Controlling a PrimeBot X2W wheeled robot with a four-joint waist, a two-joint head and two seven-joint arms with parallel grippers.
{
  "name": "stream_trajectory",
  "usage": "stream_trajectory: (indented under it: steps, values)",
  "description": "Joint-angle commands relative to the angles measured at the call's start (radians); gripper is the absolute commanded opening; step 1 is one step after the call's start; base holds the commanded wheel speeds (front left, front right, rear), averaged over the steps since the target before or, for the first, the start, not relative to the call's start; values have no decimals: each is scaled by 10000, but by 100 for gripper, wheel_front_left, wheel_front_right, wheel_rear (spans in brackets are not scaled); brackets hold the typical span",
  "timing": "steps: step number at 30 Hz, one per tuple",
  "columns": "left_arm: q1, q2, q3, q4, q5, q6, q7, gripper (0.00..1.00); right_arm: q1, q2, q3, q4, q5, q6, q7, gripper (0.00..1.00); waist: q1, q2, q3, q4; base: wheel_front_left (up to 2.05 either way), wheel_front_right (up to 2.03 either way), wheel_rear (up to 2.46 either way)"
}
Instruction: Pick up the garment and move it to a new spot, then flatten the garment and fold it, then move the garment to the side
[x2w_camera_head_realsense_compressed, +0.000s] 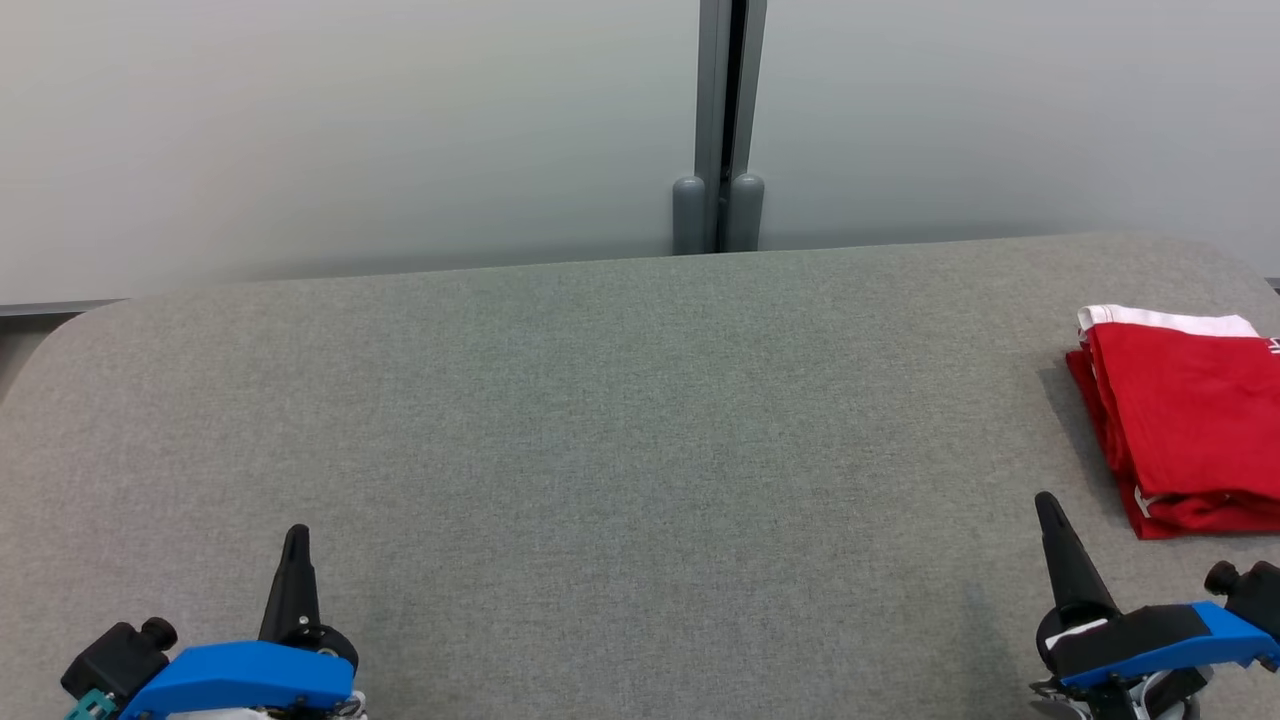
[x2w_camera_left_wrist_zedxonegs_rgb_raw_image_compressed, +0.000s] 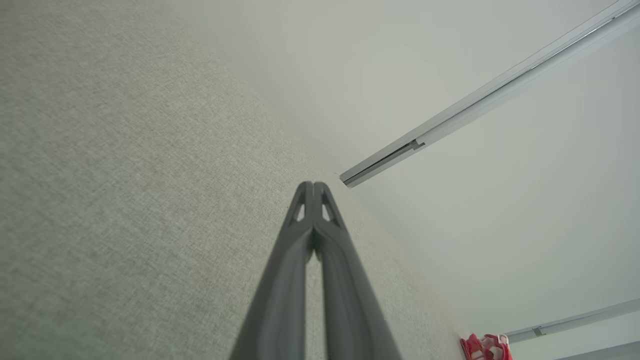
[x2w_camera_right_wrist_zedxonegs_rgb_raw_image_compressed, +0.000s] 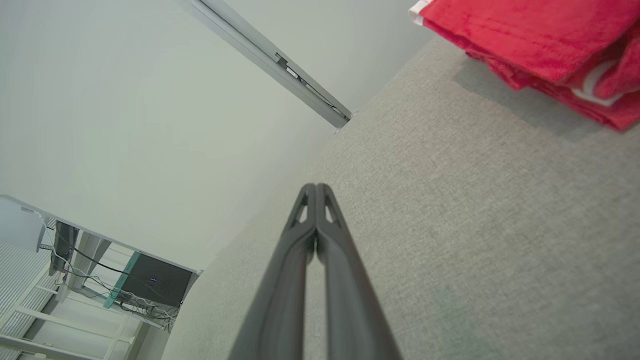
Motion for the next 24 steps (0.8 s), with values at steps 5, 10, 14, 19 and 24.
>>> stream_trajectory:
  steps: [5, 10, 14, 19, 24]
  values:
    - [-320, 1, 141, -201, -621, -41, 164, 0, -303, 13, -86, -124, 679, 1, 135, 0, 0, -1, -11, 13, 0, 0, 0]
    - [-373, -18, 218, -238, -1157, -46, 312, 0, -329, 36, -130, -121, 1231, 1, 227, 0, 0, -1, -23, 28, 0, 0, 0]
    - [-412, -34, 267, -272, -1566, -51, 427, 0, -342, 56, -164, -118, 1663, 1, 296, 0, 0, -1, -32, 40, 0, 0, 0]
    - [-470, -54, 333, -312, -2056, -57, 565, 0, -356, 77, -209, -114, 2178, 1, 379, 0, 0, -1, -44, 55, 0, 0, 0]
    - [-482, -76, 410, -345, -2525, -62, 705, 0, -382, 99, -248, -112, 2667, 1, 463, 0, 0, -1, -56, 69, 0, 0, 0]
